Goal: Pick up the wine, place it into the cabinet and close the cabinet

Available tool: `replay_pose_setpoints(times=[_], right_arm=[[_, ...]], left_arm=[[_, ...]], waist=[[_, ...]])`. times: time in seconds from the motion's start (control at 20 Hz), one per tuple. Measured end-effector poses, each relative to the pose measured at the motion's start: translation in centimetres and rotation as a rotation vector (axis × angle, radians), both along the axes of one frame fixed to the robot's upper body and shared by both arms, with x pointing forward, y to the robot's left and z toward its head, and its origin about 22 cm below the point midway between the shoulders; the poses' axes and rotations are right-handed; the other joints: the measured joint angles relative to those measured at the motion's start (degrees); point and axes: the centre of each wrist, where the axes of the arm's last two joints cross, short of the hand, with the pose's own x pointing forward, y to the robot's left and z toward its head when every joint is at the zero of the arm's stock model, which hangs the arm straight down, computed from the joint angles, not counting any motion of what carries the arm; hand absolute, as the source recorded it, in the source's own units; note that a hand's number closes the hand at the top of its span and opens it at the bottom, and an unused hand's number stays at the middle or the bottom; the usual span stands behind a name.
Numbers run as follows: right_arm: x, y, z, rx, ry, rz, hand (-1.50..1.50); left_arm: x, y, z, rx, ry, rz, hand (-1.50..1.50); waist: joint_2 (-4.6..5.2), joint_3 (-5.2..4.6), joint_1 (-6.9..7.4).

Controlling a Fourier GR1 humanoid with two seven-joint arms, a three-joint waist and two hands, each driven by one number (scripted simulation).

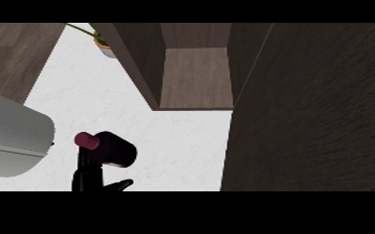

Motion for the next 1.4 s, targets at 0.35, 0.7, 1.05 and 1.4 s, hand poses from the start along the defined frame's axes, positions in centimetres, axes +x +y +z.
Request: replay_pose_setpoints(times=[0.35,0.7,1.05,1.4], right_arm=[[0.0,-0.1,-0.2,-0.005,0.004,0.0,-1.5],[0.1,-0.3,-0.2,-0.017,0.01,0.003,-1.5],[-0.3,-0.4,-0.9,-0.002,0.026,0.002,-1.5],[-0.1,-0.7,-0.9,-0.009,0.016,-0.008,-1.5]], left_arm=[[0.9,-0.4,-0.1,0.031,-0.019,0.049,1.5],[4.0,-1.8,0.8,-0.037,-0.031,0.035,1.5],[6.5,-0.8,1.2,-0.1,-0.017,-0.045,1.5],[6.5,1.0,2.2,-0.133,-0.016,-0.106,1.5]], waist=[[0.1,-0.09,-0.09],[0.31,-0.77,-0.47],[0.5,-1.33,-0.72],[0.47,-1.39,-0.34]])
